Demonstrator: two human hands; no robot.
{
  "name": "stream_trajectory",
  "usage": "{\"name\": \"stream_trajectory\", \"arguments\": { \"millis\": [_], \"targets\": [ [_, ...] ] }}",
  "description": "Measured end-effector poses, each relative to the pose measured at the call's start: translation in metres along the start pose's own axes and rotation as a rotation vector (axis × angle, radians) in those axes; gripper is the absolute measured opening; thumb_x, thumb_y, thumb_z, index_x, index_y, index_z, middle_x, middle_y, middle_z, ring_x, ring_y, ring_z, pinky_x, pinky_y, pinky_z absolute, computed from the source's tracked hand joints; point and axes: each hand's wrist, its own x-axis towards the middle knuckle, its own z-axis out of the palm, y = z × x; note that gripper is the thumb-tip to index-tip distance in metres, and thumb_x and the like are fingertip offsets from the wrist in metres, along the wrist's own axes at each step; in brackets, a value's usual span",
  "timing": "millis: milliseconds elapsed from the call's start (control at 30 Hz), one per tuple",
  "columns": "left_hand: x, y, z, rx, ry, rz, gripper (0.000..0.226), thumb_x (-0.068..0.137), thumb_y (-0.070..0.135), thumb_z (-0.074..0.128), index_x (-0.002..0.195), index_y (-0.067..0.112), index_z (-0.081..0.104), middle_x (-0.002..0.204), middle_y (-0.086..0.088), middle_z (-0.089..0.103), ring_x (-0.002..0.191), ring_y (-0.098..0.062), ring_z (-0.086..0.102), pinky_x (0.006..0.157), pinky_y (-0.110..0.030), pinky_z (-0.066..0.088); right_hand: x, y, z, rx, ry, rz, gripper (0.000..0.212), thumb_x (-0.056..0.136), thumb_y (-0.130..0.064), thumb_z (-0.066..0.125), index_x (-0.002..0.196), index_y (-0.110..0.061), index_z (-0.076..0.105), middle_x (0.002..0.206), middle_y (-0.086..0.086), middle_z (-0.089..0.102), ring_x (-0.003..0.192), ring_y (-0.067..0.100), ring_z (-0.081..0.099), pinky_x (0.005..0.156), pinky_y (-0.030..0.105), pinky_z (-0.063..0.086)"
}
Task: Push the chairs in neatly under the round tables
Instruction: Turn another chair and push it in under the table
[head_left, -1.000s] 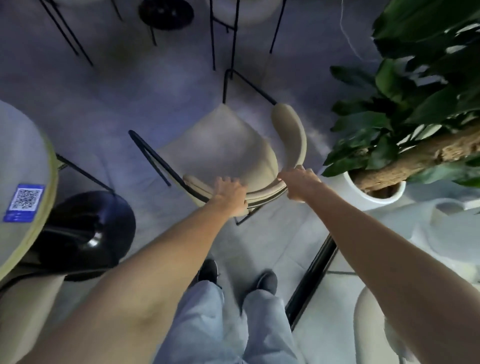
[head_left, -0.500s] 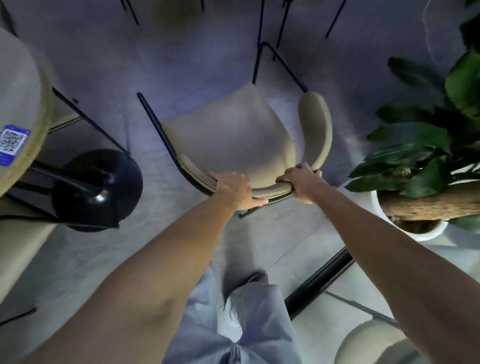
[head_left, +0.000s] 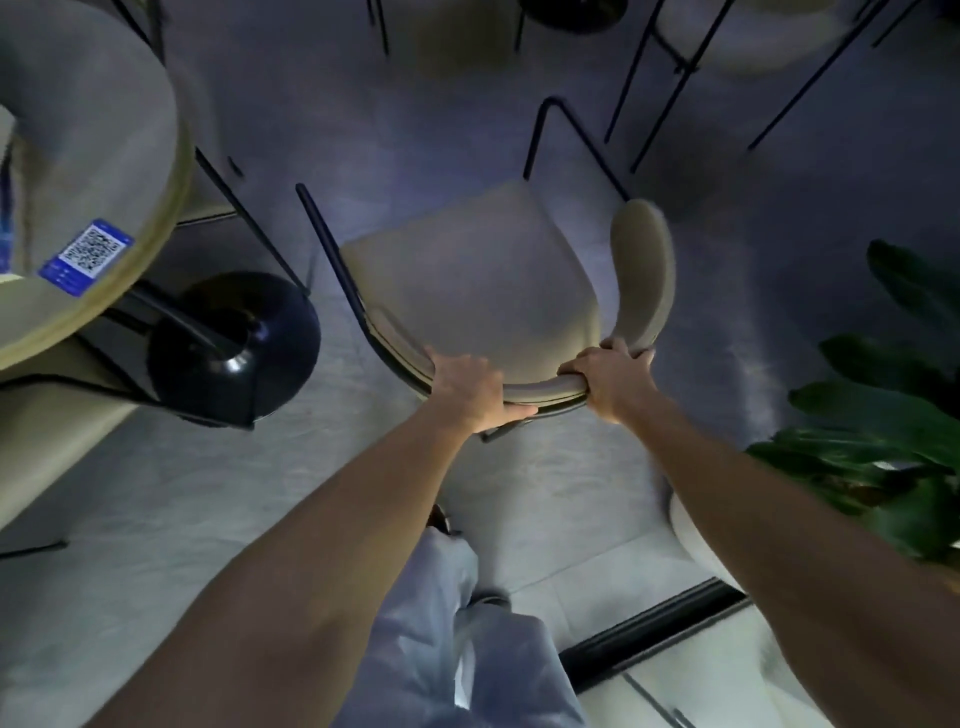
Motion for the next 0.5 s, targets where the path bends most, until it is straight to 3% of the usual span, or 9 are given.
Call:
{"name": "stream_trajectory", "arguments": {
  "millis": [100, 200, 300, 400, 500],
  "targets": [
    [0.019, -0.017, -0.013, -0.026, 0.019, -0.052, 0.088, 0.078, 0.09, 0.03, 0.114, 0.019, 0.068, 0.108, -0.003, 0.069, 0.107, -0.031, 0.062, 0.1, -0.067, 0.032, 0.031, -0.007, -0.021, -0.112, 0.027, -0.017, 0.05, 0.092, -0.014, 0.054, 0.124, -0.052, 0.059, 0.126, -0.013, 0.06, 0.128, 0.029, 0.037, 0.101, 0.08, 0.015],
    [0.04, -0.015, -0.03, -0.088, -0.005, -0.084, 0.088, 0.078, 0.089, 0.032, 0.12, 0.019, 0.065, 0.114, -0.004, 0.068, 0.112, -0.032, 0.06, 0.102, -0.071, 0.027, 0.054, 0.005, -0.039, -0.211, 0.047, -0.034, 0.046, 0.092, -0.017, 0.054, 0.122, -0.052, 0.06, 0.123, -0.015, 0.063, 0.127, 0.029, 0.039, 0.103, 0.081, 0.008],
    [0.056, 0.0, -0.044, -0.151, -0.042, -0.084, 0.086, 0.08, 0.085, 0.037, 0.126, 0.017, 0.062, 0.123, -0.005, 0.065, 0.119, -0.032, 0.056, 0.101, -0.075, 0.02, 0.071, 0.034, -0.049, -0.335, 0.039, -0.138, 0.044, 0.095, -0.024, 0.05, 0.129, -0.05, 0.057, 0.128, -0.013, 0.062, 0.131, 0.03, 0.042, 0.111, 0.072, -0.003],
    [0.069, 0.003, -0.05, -0.162, -0.037, -0.095, 0.084, 0.081, 0.084, 0.039, 0.125, 0.017, 0.062, 0.121, -0.006, 0.065, 0.116, -0.032, 0.057, 0.1, -0.075, 0.021, 0.086, 0.049, -0.062, -0.34, -0.003, -0.236, 0.045, 0.093, -0.024, 0.052, 0.132, -0.047, 0.056, 0.131, -0.011, 0.062, 0.129, 0.03, 0.045, 0.116, 0.057, 0.009],
    [0.081, 0.008, -0.057, -0.183, -0.068, -0.126, 0.083, 0.08, 0.085, 0.038, 0.121, 0.018, 0.063, 0.115, -0.005, 0.066, 0.11, -0.03, 0.059, 0.1, -0.076, 0.02, 0.099, 0.058, -0.072, -0.379, -0.004, -0.3, 0.042, 0.09, -0.026, 0.054, 0.128, -0.046, 0.059, 0.125, -0.011, 0.065, 0.122, 0.028, 0.049, 0.11, 0.049, 0.02]
  ]
}}
